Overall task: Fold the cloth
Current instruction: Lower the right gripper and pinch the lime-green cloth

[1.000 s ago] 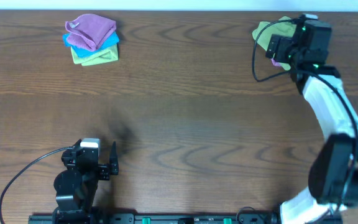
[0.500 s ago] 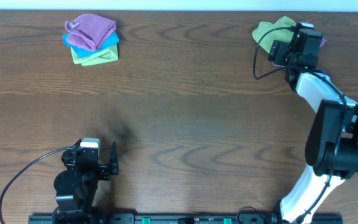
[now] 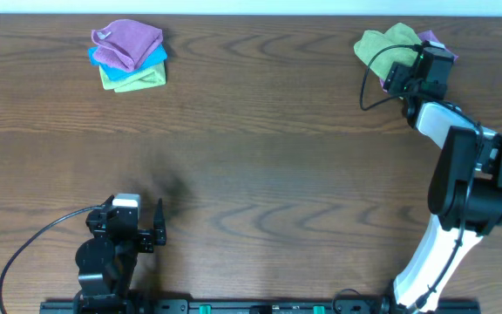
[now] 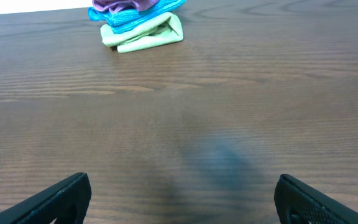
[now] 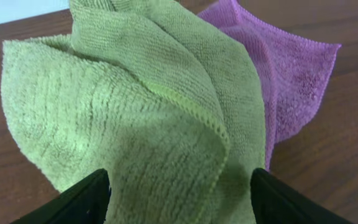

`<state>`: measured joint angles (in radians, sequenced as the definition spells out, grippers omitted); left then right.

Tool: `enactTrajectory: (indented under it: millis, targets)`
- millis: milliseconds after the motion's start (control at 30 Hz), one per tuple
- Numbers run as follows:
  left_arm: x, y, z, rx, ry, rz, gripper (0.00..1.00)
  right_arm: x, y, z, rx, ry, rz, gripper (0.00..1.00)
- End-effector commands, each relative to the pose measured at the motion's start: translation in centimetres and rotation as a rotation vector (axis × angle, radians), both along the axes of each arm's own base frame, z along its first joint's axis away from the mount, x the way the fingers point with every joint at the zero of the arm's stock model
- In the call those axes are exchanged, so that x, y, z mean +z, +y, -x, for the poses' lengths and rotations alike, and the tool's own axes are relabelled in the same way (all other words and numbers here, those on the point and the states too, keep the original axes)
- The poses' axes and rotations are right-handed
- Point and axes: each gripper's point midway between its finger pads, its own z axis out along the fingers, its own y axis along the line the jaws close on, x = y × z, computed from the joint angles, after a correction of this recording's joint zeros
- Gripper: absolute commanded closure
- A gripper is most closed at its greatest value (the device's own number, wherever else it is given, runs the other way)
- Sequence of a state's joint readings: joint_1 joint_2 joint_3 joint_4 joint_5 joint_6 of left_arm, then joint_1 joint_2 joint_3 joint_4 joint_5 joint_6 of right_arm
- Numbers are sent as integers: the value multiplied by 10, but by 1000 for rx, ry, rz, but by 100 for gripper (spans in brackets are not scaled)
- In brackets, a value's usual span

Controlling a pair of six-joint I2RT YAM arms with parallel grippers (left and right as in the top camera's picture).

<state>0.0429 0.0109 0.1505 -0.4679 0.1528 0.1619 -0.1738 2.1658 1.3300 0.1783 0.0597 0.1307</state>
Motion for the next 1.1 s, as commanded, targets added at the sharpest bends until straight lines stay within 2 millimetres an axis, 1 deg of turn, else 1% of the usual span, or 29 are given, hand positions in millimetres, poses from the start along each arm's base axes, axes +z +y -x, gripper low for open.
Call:
enactTrajectory:
  millis: [0, 67, 133, 233, 300, 433, 533, 633, 733, 833, 867, 900, 933, 967, 1000, 1067]
  targets:
    - [-8, 0, 1, -7, 15, -14, 5, -11, -2, -4, -4, 7, -10, 42]
    - [-8, 0, 1, -7, 15, -14, 5, -7, -2, -8, -3, -12, -6, 60]
    - [-8, 0, 1, -7, 15, -14, 5, -1, -3, -12, 0, -28, 0, 80]
    - [-8, 0, 1, -7, 15, -14, 5, 9, -3, -16, 1, -45, 4, 93]
    - [-8, 0, 1, -7, 15, -14, 5, 24, 0, -19, 25, -68, 37, 99]
    - [-8, 0, 1, -7, 15, -14, 5, 63, 7, -19, 95, -101, 127, 99]
    - [-8, 0, 1, -7, 15, -14, 5, 83, 10, -15, 109, -108, 147, 99]
    - [-8, 0, 1, -7, 15, -14, 4, 102, 12, -3, 112, -89, 145, 99]
    - [-8, 0, 1, -7, 15, -14, 5, 110, 13, 9, 117, -54, 141, 99]
    - [-8, 0, 1, -7, 15, -14, 4, 118, 15, 15, 128, -39, 154, 99]
    - [-8, 0, 1, -7, 15, -14, 5, 120, 15, 17, 128, -39, 154, 92]
    - [-8, 0, 1, -7, 15, -14, 5, 123, 15, 17, 128, -42, 155, 78]
    - [-8, 0, 1, -7, 15, -14, 5, 125, 15, 18, 129, -45, 157, 76]
    - [-8, 0, 1, -7, 15, -14, 5, 124, 15, 18, 130, -42, 157, 85]
    - [-8, 0, 1, -7, 15, -14, 5, 122, 15, 20, 130, -31, 154, 99]
    - [-8, 0, 1, -7, 15, -14, 5, 118, 15, 20, 131, -20, 152, 99]
